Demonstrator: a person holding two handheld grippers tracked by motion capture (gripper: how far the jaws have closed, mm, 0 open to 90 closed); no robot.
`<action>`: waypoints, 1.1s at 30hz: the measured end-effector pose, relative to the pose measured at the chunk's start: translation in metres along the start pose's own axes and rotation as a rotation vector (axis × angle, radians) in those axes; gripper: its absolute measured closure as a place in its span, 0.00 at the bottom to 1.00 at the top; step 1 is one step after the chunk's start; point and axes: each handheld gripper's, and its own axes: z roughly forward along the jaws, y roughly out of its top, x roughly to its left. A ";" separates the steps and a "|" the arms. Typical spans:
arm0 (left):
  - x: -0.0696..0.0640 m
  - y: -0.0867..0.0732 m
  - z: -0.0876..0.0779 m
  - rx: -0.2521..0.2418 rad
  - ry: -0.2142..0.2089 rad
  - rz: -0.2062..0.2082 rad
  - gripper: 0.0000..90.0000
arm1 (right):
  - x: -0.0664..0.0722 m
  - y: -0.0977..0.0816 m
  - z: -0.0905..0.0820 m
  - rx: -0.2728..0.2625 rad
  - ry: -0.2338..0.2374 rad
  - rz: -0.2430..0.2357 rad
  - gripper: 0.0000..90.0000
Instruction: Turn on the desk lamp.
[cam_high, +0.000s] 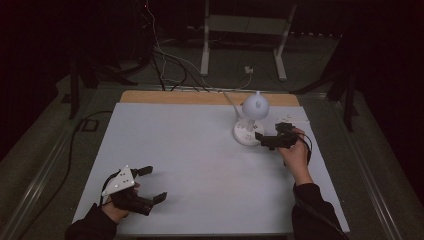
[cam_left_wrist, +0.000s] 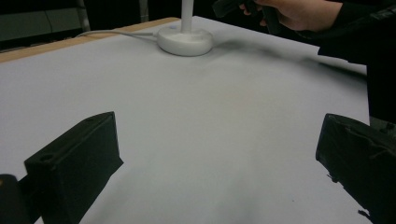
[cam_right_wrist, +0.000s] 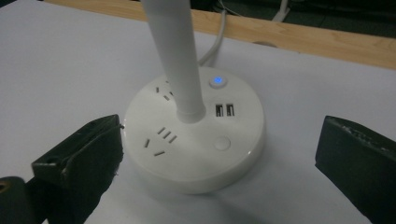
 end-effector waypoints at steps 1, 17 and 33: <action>0.000 0.000 0.000 0.001 0.000 -0.002 0.00 | -0.001 0.000 0.001 0.004 -0.005 0.009 0.01; 0.000 0.000 0.000 0.003 0.000 -0.001 0.00 | -0.006 0.003 0.004 0.043 -0.135 0.114 0.30; 0.000 0.000 0.000 0.001 0.000 -0.003 0.00 | -0.001 0.006 0.002 0.019 -0.193 0.139 0.77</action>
